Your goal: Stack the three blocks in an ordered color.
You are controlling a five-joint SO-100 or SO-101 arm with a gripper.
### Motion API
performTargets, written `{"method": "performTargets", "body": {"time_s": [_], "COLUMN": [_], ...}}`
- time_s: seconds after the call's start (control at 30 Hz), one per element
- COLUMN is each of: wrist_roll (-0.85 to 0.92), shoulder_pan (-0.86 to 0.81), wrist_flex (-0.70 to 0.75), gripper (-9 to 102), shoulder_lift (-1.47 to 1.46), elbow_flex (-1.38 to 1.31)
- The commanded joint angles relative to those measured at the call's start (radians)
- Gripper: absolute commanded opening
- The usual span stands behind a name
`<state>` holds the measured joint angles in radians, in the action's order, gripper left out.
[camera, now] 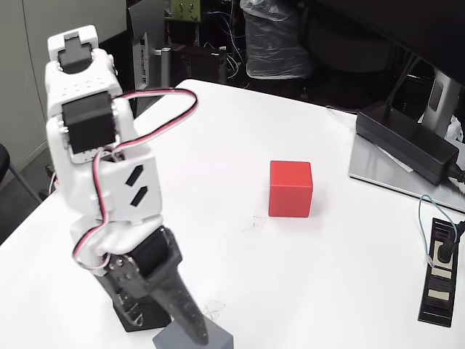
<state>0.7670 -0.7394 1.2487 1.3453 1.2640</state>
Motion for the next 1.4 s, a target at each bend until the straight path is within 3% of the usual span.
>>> {"method": "performTargets", "body": {"time_s": [0.0, 0.33, 1.1, 1.37], "wrist_roll": [0.015, 0.017, 0.012, -0.064], "shoulder_pan": [-0.026, -0.021, 0.049, 0.063], "wrist_flex": [-0.006, -0.008, -0.008, -0.009], "gripper": [33, 34, 33, 33], "shoulder_lift": [0.040, 0.037, -0.118, -0.120], "elbow_flex": [0.006, 0.075, -0.089, -0.089]}}
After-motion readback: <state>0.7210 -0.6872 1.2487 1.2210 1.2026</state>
